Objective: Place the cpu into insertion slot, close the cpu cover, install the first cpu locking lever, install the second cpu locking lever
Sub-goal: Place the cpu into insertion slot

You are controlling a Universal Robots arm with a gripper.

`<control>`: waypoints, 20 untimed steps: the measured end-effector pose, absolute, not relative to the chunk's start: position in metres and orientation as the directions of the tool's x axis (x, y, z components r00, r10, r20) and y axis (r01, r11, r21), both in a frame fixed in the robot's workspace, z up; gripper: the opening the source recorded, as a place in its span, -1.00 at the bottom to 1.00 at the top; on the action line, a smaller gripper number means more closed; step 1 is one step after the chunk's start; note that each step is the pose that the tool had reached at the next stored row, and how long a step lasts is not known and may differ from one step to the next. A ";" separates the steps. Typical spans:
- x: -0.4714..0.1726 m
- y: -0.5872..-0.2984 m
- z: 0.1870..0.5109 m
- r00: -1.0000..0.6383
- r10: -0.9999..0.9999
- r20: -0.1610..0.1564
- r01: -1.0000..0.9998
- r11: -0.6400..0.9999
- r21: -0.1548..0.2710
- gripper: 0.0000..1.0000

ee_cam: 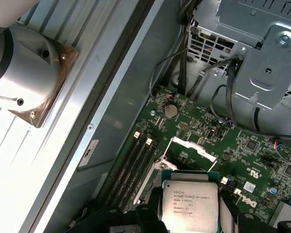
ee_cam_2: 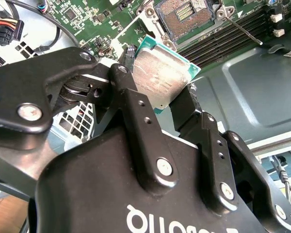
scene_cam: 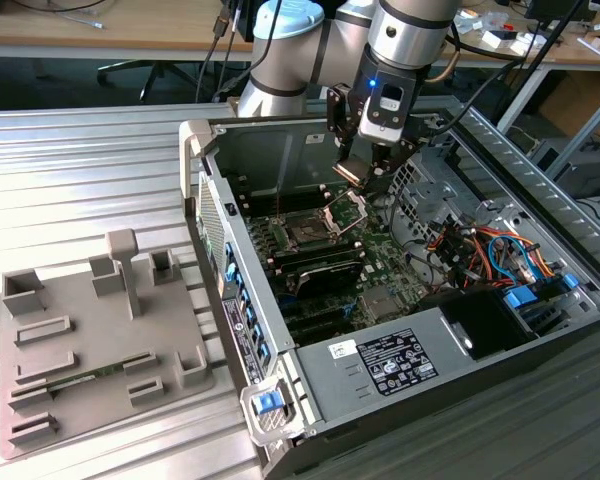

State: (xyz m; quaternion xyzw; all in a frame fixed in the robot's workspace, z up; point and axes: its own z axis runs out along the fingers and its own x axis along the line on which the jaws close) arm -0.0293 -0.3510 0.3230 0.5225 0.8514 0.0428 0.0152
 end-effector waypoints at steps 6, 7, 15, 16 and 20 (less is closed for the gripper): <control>-0.029 -0.351 0.323 -0.450 0.893 0.019 0.890 0.447 0.089 0.09; -0.029 -0.351 0.323 -0.450 0.893 0.019 0.890 0.447 0.089 0.09; -0.029 -0.351 0.323 -0.446 0.895 0.019 0.892 0.443 0.089 0.09; -0.029 -0.351 0.323 -0.446 0.895 0.019 0.892 0.443 0.089 0.09; -0.029 -0.351 0.323 -0.444 0.896 0.019 0.893 0.440 0.089 0.09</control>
